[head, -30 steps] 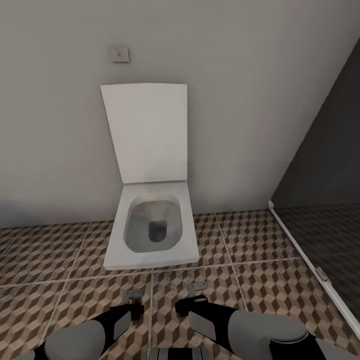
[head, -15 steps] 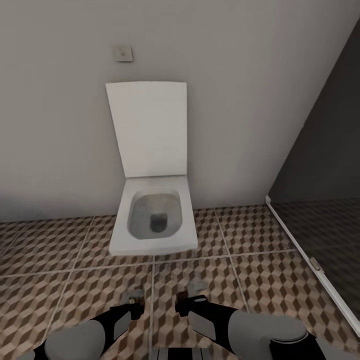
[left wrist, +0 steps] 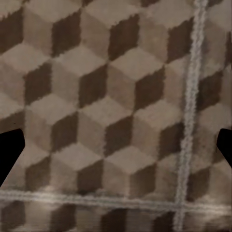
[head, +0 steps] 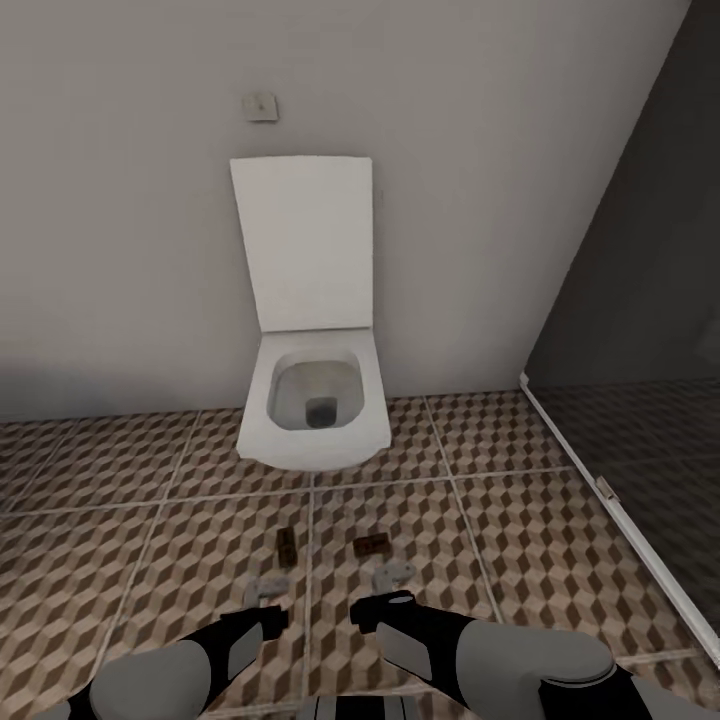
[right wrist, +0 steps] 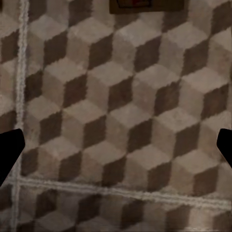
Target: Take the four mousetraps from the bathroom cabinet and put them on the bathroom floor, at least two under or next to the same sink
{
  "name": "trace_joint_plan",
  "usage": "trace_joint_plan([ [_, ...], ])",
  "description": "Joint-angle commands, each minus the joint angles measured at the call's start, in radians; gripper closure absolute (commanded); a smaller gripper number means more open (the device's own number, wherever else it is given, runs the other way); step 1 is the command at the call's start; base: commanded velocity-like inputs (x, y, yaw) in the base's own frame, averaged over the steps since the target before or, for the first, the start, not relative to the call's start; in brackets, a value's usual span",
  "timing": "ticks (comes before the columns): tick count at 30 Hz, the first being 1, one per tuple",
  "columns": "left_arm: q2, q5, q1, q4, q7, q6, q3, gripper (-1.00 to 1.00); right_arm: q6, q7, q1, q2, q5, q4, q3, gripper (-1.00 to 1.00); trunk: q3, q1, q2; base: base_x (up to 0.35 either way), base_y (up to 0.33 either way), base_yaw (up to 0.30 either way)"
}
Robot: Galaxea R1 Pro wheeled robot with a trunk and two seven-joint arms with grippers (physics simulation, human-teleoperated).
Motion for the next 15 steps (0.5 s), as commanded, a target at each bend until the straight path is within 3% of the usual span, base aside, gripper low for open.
trace_joint_plan([
  [1, 0.000, 0.006, -0.001, -0.001, 0.004, 0.003, -0.008, -1.00, 0.004, -0.005, -0.001, 0.000, 0.000, -0.002, 0.005, -1.00, -0.001, -0.001, 0.000, -0.336, 0.000, 0.000],
  [6, 0.000, 0.007, -0.001, -0.001, 0.005, 0.002, -0.006, -1.00, 0.004, -0.005, -0.001, 0.000, 0.000, -0.002, 0.005, -1.00, 0.003, -0.001, 0.000, -0.269, 0.000, 0.000],
  [15, 0.002, 0.017, -0.001, 0.000, 0.005, 0.008, 0.003, -1.00, 0.002, -0.005, -0.001, 0.000, 0.000, -0.002, 0.004, -1.00, 0.038, -0.005, 0.002, -0.061, 0.000, 0.000],
])
